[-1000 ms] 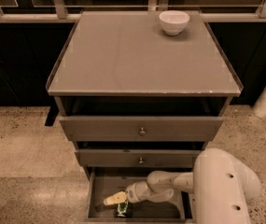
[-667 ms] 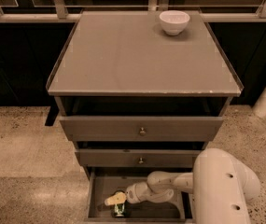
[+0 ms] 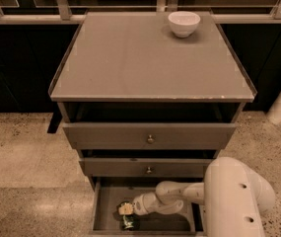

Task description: Pick green can from bottom drawer and place on counter

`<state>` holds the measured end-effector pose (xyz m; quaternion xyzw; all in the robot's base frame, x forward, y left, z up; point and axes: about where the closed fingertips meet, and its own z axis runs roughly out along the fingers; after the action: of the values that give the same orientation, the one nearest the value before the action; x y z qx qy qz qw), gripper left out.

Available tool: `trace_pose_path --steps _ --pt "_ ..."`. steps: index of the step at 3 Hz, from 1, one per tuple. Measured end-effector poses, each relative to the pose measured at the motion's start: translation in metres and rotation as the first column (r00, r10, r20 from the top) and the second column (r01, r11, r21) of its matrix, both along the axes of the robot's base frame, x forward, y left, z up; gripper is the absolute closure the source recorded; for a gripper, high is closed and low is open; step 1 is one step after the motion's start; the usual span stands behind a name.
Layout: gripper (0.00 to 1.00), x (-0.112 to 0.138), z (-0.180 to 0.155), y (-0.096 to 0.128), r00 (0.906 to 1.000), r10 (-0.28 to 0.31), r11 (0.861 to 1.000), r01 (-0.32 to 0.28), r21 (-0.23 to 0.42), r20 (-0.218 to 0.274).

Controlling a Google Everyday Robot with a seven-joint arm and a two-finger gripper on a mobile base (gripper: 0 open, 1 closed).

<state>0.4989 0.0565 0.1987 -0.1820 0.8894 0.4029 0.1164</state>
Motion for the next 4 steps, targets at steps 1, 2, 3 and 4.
trace_pose_path --steps 1,2,3,4 --pt "0.63 0.0 0.0 0.0 1.0 0.0 1.0 0.0 0.0 0.0" --pt "0.39 0.0 0.0 0.0 1.0 0.0 1.0 0.0 0.0 0.0" --pt "0.16 -0.0024 0.0019 -0.0031 0.9998 -0.015 1.0 0.015 -0.012 0.011" --pt "0.0 -0.0056 0.0042 -0.0093 0.9991 -0.032 0.999 0.033 -0.042 0.029"
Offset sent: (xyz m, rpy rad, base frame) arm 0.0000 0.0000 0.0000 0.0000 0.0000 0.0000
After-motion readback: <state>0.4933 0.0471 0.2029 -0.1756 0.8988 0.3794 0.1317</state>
